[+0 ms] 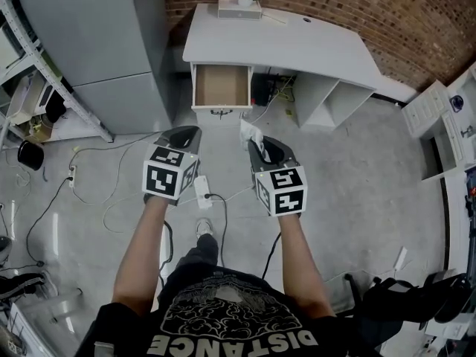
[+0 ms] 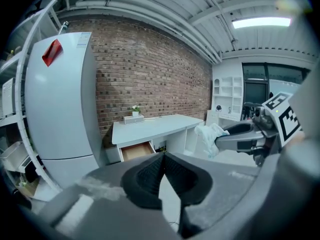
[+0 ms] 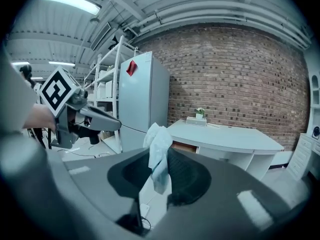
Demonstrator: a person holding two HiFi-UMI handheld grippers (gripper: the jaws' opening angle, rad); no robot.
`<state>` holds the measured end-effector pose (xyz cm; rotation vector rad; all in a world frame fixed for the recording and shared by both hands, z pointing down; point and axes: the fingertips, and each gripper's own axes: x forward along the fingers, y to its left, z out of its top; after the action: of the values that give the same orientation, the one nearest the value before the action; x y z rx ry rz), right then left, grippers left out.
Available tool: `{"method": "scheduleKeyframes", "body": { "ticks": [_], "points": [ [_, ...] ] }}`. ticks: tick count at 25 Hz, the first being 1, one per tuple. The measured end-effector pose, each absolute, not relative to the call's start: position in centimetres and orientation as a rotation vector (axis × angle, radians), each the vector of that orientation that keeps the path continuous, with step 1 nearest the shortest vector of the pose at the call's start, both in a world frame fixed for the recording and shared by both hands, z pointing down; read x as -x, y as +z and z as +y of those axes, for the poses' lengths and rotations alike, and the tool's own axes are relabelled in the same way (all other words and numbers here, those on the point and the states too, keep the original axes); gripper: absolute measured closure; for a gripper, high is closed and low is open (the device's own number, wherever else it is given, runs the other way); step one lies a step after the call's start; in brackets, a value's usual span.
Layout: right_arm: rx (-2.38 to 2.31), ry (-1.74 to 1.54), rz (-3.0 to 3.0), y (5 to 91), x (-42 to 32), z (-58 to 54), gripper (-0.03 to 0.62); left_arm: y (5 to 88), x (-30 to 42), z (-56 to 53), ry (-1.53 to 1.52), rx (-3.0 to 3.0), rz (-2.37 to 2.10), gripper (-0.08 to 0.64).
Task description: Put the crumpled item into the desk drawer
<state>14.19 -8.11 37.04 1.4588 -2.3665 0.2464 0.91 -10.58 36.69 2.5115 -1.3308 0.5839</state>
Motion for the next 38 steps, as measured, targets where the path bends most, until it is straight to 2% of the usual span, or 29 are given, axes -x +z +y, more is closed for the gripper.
{"method": "scheduleKeyframes", "body": {
  "ticks": [18, 38],
  "points": [
    [-1.45, 0.26, -2.293, 37.9, -10.0, -17.5, 0.506, 37.8, 4.0, -20.6, 0.555, -2.494, -1.29, 0.561],
    [-1.486, 0.245, -2.249, 37.7, -8.8, -21.0, 0.506, 38.1, 5.0, -24.1, 0.539, -2.524, -1.231, 0.561]
  ]
}}
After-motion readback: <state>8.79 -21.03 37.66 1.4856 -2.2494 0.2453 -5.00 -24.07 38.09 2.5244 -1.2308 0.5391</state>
